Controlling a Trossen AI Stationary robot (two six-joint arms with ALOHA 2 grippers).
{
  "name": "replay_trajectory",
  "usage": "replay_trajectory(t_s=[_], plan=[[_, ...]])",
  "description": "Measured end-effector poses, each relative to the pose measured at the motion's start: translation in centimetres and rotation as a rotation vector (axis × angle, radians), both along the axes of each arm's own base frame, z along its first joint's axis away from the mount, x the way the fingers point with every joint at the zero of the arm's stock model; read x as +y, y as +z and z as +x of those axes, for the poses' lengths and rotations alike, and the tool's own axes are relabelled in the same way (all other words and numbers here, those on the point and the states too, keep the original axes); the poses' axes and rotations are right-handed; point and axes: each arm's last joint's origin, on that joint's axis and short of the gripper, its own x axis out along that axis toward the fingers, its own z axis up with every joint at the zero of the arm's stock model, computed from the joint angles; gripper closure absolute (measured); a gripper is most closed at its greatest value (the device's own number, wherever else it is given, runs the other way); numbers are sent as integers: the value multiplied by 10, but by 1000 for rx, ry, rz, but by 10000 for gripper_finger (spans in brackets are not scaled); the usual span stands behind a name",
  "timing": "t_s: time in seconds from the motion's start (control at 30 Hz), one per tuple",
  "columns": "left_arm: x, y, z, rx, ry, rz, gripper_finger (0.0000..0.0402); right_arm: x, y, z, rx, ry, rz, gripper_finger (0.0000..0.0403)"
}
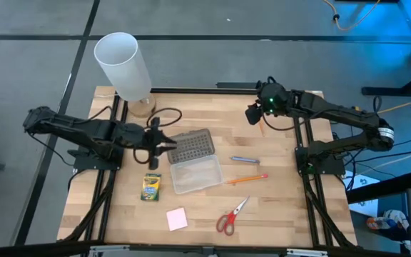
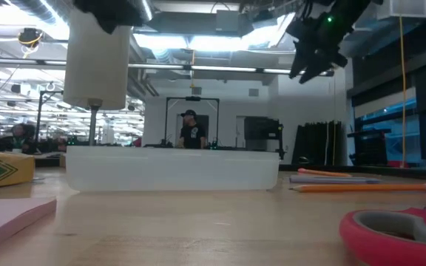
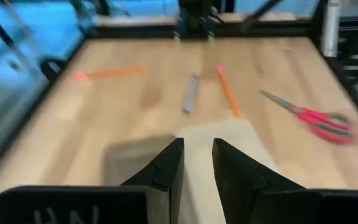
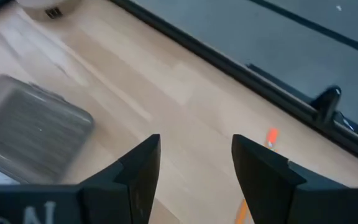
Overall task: Pack school essentials
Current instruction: Put the top orange pencil into the gray supply box
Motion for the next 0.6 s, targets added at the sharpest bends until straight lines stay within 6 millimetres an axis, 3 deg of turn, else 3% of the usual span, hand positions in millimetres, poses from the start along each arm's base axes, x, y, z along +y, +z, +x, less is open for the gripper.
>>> replay_trajectory(t_s=[0.13, 0.27, 0.6], plan=[[-15, -10, -21, -19, -79, -25, 327, -4, -5, -4, 30, -28, 15, 202], [-25, -39, -33, -106, -93, -16, 328, -10, -10, -7, 55, -75, 47, 202], [-21, -105, -47, -211, -46, 11, 328, -26, -35, -4, 183, -152, 164, 202]])
